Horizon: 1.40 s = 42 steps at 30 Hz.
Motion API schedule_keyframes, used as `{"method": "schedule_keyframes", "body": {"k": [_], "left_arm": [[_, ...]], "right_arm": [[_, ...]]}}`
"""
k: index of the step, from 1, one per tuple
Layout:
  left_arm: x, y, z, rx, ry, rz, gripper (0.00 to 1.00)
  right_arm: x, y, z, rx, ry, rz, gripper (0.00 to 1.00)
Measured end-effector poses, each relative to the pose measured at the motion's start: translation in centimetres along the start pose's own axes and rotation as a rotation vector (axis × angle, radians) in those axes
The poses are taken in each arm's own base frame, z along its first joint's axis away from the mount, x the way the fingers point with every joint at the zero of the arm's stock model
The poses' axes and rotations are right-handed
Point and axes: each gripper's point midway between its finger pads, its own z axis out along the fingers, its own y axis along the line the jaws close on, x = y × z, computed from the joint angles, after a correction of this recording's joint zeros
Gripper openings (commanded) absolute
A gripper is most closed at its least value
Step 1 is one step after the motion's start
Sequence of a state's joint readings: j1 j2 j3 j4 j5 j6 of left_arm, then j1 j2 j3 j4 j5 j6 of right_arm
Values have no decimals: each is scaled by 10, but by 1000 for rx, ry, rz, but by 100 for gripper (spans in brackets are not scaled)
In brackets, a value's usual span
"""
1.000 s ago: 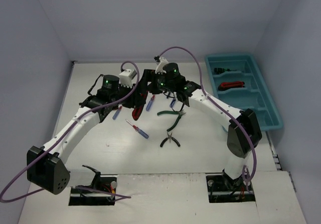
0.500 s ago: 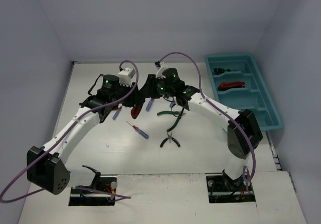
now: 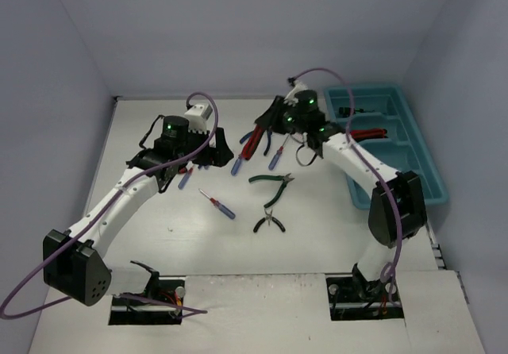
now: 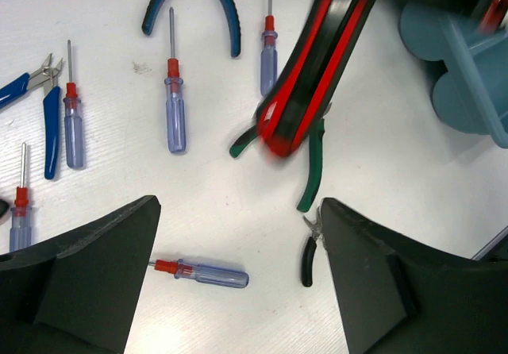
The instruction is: Sort the tools into containers
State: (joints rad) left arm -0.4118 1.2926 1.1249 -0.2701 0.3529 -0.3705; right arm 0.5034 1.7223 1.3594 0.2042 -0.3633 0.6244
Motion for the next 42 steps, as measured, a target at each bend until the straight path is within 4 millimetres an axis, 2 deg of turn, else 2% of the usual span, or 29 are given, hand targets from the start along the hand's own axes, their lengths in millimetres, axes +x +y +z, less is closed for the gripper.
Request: {"method": "schedule_keyframes", "body": {"k": [2,4,8,12,15,18,24,27,31,33,35,42], "left_arm": [[1,5,1,-25,4,-4,81],[3,13,0,-70,7,-13,82],[7,32,-2,-164,10,-32,82],[20,57,-6,-256,27,-76,82],[34,77,-12,-325,51,-123,82],[40,93,-18,-375,54,-168,82],[40,111,-26,-423,46,-223,81],[41,113,-27,-429,45,-234,82],[42,116,-28,-437,50,-246,82],[43,120,-29,-447,52,-257,82],[44,125,-30,-461,56,-271,82],[50,148,-31,-523,71,-349,81]], "right_arm": [[-31,-37,-10,66,-64,33,0],[-69,-86,-29,148,-145,77,0],[-131,-184,-88,320,-308,165,0],[-173,-266,-156,467,-449,247,0],[-189,-308,-190,535,-518,287,0],[-190,-334,-198,561,-540,335,0],[-171,-375,-177,576,-522,452,0],[-162,-389,-170,589,-518,500,4],[-155,-405,-164,611,-526,541,29],[-154,-409,-163,620,-532,551,45],[-155,-411,-163,626,-542,553,56],[-161,-416,-168,657,-572,530,74]]}}
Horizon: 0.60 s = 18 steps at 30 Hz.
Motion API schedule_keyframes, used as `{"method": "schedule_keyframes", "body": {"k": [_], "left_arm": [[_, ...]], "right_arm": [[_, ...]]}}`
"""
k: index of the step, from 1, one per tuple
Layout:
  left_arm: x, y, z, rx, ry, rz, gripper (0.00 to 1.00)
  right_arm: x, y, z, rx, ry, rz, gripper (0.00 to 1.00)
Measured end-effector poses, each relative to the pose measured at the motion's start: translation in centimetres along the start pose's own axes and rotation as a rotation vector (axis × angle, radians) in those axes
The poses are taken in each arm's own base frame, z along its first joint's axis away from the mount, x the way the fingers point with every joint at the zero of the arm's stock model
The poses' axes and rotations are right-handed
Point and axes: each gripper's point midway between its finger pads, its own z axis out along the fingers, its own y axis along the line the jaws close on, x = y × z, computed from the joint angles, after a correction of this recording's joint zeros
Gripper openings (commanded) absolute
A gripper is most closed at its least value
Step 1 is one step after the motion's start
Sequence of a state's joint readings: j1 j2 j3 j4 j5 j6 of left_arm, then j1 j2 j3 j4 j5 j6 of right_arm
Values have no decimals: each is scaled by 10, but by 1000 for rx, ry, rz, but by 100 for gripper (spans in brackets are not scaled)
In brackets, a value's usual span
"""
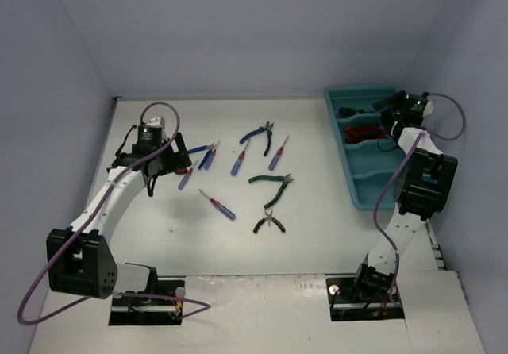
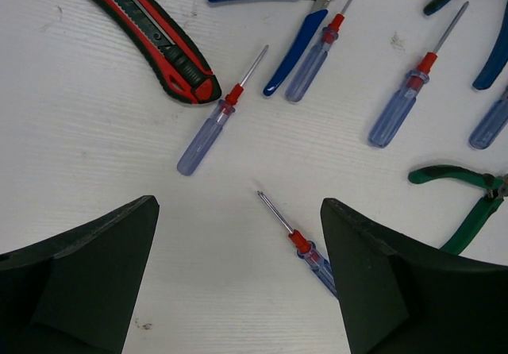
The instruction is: Sort the tools into containers
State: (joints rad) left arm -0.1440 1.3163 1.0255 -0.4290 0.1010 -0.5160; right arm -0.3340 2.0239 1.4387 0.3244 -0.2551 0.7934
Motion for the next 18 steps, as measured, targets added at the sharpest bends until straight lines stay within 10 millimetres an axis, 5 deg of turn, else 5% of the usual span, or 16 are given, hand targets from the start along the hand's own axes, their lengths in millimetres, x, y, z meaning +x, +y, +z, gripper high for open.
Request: {"method": "schedule_keyframes", "body": {"k": [9,14,18], "left_arm": [[-9,15,21,-85,34,-85,82],[-12,34,43,-155,58,-182,81],[-9,46,70,-201,83,-258,81]], "right_arm": [[-28,6,-28,64,-86,-87,79],[-60,51,-85,4,-200,-151,79],[-52,97,-128,-94,-239,-192,79]]}}
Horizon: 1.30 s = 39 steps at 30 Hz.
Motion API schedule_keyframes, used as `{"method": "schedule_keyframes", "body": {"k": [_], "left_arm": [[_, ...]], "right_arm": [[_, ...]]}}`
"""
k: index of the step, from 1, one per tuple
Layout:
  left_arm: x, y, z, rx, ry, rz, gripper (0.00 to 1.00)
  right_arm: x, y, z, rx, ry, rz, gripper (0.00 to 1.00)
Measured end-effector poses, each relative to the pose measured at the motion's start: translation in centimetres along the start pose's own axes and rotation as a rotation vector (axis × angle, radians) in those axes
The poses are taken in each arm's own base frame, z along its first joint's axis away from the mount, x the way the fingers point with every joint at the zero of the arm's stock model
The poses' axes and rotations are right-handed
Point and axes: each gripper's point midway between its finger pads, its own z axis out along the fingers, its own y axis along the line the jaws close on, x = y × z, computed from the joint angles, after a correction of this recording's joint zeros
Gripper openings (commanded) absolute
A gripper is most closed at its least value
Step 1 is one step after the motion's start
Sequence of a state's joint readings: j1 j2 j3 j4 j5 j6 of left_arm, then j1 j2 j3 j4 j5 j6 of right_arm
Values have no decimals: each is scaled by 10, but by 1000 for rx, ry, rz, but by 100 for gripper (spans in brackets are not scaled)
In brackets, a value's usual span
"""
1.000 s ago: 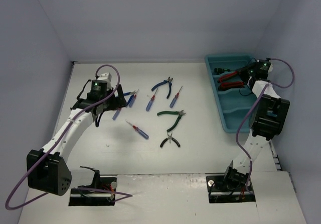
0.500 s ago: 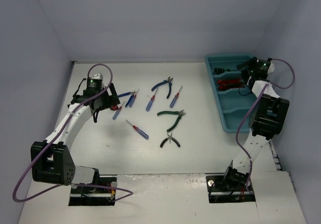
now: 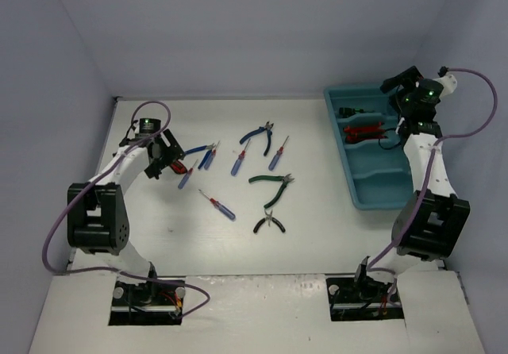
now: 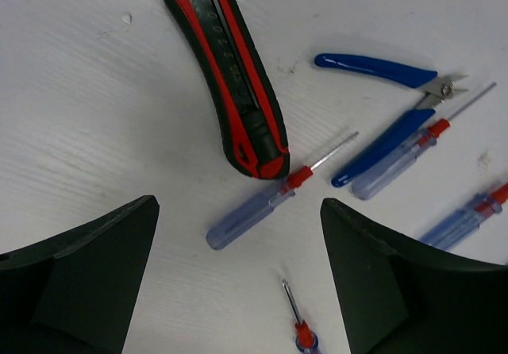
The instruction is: Sort the tools into containers
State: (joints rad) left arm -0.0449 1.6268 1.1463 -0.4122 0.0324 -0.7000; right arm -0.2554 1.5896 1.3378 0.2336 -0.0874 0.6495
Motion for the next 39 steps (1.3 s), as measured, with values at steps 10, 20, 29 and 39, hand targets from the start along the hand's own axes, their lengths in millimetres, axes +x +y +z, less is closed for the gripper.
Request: {"method": "schedule_keyframes", "body": {"k": [10,20,29,39], "left_arm": [[-18,-7,63,-82,13,-107,80],[-29,-7,83,-119,-18,-176,57],[-25,2,81,-145,-22,-168,17],[-23,-14,36,0,8,51,14]], "right_arm": [[137,16,-39,-68,297,-56,79],[147,17,-75,-110,336,-59,79],[153,34,-85,-163,354,-70,79],[206,101,-113,-363,505,-148,80]]}}
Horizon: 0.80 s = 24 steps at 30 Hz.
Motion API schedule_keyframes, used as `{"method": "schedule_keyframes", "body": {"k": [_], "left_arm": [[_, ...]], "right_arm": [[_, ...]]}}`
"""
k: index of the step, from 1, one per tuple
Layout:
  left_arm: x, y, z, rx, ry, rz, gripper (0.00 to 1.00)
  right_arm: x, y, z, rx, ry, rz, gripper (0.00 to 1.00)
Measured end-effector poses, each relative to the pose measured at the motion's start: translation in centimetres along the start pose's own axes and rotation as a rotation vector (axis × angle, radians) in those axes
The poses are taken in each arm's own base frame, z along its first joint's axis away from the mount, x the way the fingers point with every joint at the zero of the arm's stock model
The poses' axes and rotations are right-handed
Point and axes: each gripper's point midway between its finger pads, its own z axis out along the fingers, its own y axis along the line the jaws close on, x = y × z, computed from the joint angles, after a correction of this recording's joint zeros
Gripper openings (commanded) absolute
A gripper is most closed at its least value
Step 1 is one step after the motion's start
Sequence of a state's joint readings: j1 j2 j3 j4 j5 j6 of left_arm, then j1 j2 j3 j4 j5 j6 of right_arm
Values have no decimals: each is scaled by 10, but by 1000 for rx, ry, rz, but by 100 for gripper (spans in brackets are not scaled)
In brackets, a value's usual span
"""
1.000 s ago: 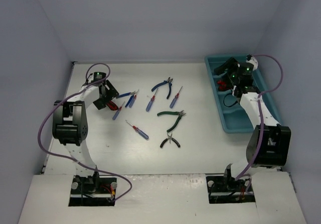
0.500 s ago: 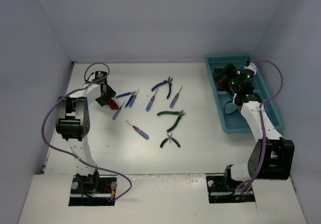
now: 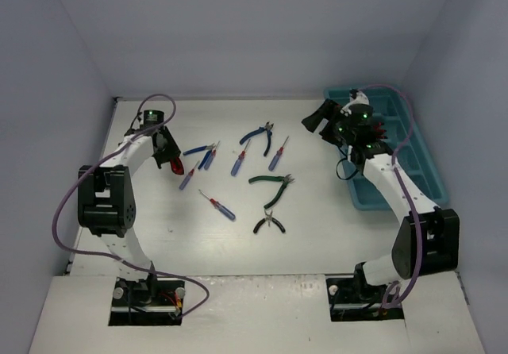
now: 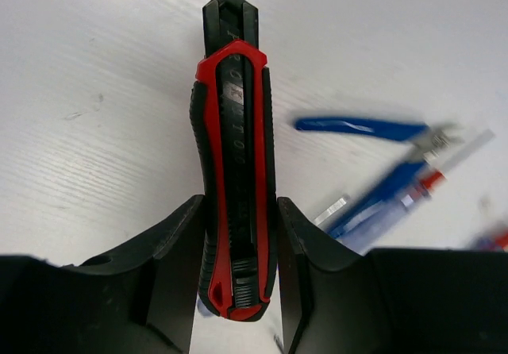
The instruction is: Sort the tools into containers
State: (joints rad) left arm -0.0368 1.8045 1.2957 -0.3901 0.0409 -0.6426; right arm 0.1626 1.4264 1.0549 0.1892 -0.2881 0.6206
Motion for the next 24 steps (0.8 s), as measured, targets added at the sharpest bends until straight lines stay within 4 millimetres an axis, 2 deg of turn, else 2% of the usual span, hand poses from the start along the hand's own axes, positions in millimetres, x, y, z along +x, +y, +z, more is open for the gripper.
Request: {"method": "schedule_keyframes", "body": {"k": [3,6,11,14,17,20,22,24], "left_arm": [[-4,-25,-31,140,-16,131,14],[2,-56,-64,289,-35,290,14],[36,-115,-121,526,-68,571,15],[58,-139,-149,634,-78,684,15],[75,-155,-171,704,-85,760,15],[83,-163,-183,739,-91,795,15],[84,-167,-188,750,-97,804,15],[83,-170,-191,757,-104,808,15]], "right_arm": [[14,41,9,-106,61,-46,80],[32,82,17,-203,120,-88,79],[63,140,23,-328,200,-133,77],[78,169,28,-384,227,-154,76],[96,185,33,-412,268,-158,74],[111,191,38,-421,304,-153,71],[119,192,39,-421,323,-149,65],[124,194,39,-423,335,-146,56]]}}
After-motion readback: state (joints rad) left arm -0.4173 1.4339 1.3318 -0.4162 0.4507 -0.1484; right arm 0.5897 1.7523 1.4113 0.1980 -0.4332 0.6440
